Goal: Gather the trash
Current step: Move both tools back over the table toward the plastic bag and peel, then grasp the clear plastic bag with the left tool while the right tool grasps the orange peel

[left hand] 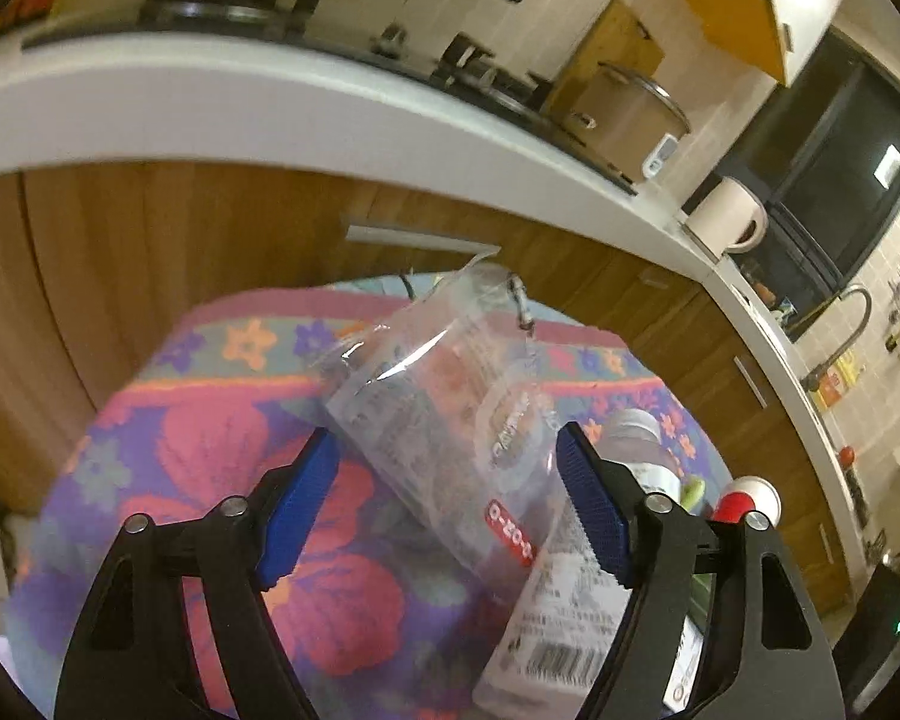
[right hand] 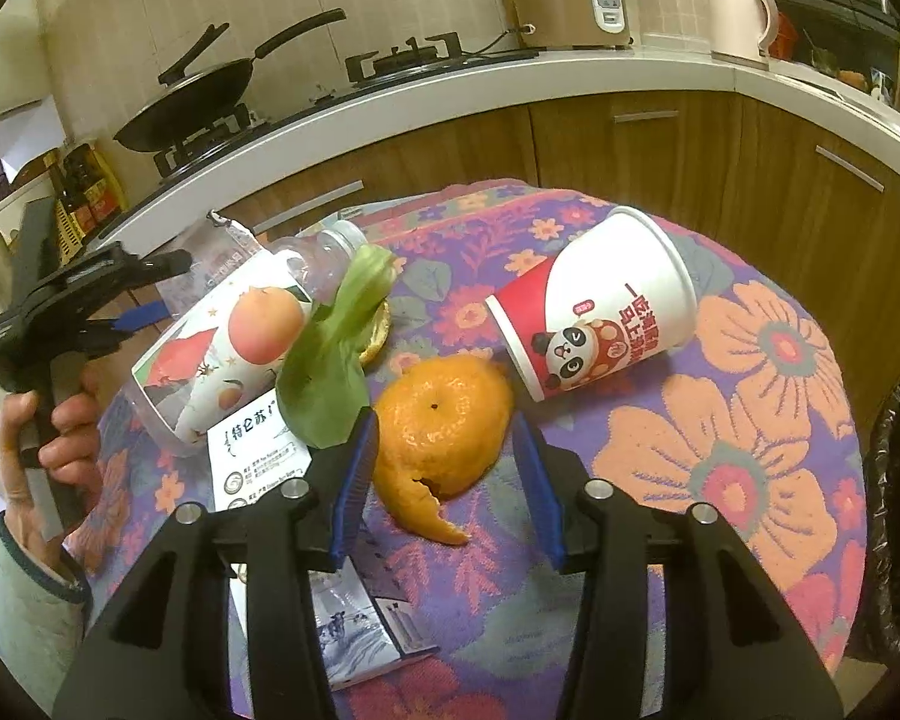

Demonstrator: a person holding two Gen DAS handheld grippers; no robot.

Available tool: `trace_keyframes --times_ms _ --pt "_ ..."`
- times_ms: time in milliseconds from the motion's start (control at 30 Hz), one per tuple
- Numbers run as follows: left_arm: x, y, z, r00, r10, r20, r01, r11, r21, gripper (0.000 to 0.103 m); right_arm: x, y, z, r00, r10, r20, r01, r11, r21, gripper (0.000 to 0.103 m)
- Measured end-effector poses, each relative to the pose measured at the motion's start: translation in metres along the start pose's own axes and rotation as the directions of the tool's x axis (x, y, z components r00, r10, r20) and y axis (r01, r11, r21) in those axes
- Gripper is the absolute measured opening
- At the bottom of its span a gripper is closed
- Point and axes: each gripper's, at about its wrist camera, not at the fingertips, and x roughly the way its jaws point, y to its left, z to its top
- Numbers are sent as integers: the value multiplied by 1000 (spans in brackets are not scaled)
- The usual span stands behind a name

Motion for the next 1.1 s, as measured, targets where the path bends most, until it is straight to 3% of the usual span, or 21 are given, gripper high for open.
trace_keyframes --times_ms 33,133,200,267,467,667,700,900,1100 --pt "4 1 -1 1000 -6 -4 6 1000 -8 62 1 0 1 1000 1 -6 -1 1000 1 48" --pt "13 -1 -7 1000 -17 -13 17 1000 -14 40 6 0 1 1000 3 -27 -3 1000 6 51" --pt "17 -3 -10 1000 -16 -14 16 1000 0 14 12 -1 2 999 -4 -53 5 1000 13 52" --pt "19 -5 -12 1000 -29 -12 29 1000 11 4 17 -2 3 997 10 -74 -7 999 32 52" --pt "10 -9 -15 997 -77 28 76 996 40 0 31 -9 9 991 75 -111 -62 991 117 53" --pt "1 -12 -15 991 -119 57 116 992 52 0 38 3 9 992 10 -125 -2 998 67 57" --pt "-1 -13 -15 990 -125 63 122 991 56 0 38 5 9 992 5 -126 2 999 54 56" --pt "-12 -26 -19 988 -123 94 113 988 106 0 27 16 3 996 1 -87 -1 1000 0 27" --pt "-32 -44 -23 979 -153 133 131 978 161 0 -1 17 0 1000 -7 -9 7 1000 -12 26"
